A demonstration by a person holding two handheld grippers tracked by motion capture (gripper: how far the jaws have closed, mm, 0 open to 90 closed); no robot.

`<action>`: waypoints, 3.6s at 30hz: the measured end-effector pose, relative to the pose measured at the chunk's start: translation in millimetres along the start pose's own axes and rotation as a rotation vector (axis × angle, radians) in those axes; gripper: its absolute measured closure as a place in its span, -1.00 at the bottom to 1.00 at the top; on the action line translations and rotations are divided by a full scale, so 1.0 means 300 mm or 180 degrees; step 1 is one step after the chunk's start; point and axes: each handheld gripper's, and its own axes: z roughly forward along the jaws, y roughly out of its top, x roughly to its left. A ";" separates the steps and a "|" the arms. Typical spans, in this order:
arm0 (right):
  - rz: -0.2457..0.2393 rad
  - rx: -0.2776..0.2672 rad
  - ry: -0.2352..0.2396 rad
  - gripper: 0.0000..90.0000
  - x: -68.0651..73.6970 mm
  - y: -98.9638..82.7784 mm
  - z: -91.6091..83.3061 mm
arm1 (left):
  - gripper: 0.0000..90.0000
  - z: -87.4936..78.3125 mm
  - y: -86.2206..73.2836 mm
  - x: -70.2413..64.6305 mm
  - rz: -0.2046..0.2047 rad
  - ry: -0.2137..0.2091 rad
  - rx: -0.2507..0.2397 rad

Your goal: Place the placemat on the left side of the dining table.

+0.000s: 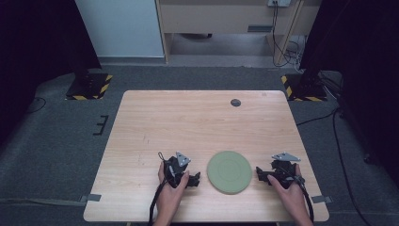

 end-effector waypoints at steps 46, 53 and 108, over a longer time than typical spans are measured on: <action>-0.0541 -0.0119 0.0511 -0.94 0.084 -0.002 -0.056 | -0.93 -0.008 0.010 -0.170 0.0386 -0.0325 -0.0284; -0.0495 -0.0128 0.0418 -0.98 0.088 0.004 -0.048 | -0.93 0.002 0.018 -0.163 0.0364 -0.0250 -0.0307; -0.0419 -0.0143 0.0279 -0.96 0.123 0.016 -0.026 | -0.86 0.020 0.038 -0.179 0.0391 -0.0076 -0.0395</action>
